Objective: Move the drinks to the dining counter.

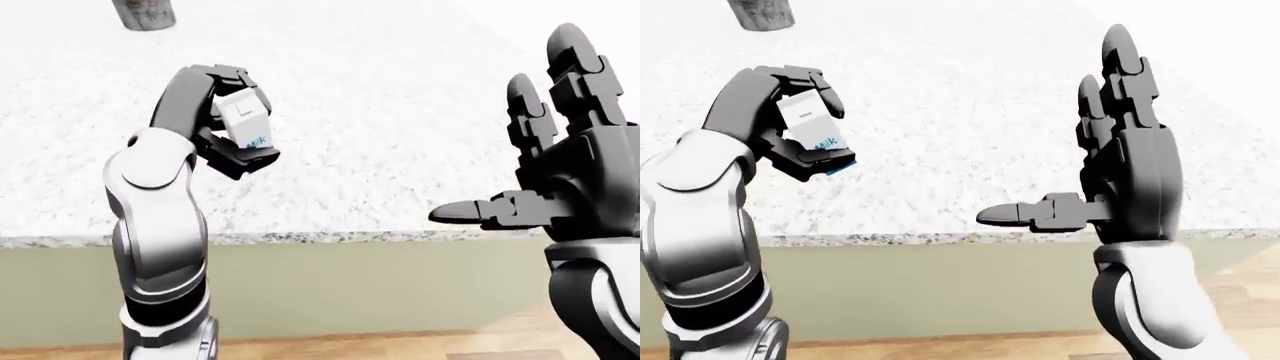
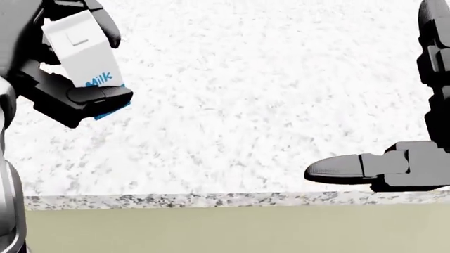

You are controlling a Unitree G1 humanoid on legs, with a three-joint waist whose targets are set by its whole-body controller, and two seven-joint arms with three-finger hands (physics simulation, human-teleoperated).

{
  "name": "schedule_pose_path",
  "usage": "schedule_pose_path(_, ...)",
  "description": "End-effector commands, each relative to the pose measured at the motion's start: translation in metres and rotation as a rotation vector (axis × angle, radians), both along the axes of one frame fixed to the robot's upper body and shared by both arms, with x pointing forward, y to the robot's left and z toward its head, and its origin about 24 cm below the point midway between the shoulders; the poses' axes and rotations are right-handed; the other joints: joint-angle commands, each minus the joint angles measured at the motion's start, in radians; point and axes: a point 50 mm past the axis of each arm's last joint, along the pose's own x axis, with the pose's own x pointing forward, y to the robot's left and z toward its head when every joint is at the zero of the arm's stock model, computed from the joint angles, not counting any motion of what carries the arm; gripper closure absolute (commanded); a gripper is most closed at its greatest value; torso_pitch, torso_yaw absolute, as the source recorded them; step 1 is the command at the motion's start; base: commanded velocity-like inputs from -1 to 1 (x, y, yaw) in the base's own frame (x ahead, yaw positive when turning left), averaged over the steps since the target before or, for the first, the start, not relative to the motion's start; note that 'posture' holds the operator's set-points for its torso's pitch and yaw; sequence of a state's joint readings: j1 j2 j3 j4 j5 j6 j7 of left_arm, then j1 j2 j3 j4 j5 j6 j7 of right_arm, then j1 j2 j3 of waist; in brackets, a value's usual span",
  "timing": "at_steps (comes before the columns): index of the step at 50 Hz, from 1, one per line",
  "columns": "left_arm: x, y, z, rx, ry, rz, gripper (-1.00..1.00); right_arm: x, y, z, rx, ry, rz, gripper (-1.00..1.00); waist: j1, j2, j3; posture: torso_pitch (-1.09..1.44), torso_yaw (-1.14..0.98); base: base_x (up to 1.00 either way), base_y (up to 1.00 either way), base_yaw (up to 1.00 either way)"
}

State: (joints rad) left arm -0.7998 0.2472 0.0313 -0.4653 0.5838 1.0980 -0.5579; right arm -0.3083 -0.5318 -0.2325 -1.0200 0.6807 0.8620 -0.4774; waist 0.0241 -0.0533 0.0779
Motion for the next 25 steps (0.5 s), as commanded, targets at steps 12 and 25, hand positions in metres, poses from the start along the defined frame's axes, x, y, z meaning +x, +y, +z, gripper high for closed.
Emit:
schedule_pose_path(12,0.006,-0.003,0.012,0.043,-0.13,0.036,1.0,-0.009,0.001,0.008,0.006,-0.084,0.004,-1.0,0.003,-0.011,-0.056,0.0,0.0,0.0,0.0,0.0)
schedule_pose_path(25,0.053,-0.001,-0.022,0.046,-0.087,0.111,1.0,-0.012,0.0,0.011,0.016,-0.091,0.0,-1.0,0.01,-0.016,-0.053,0.0,0.0,0.0,0.0,0.0)
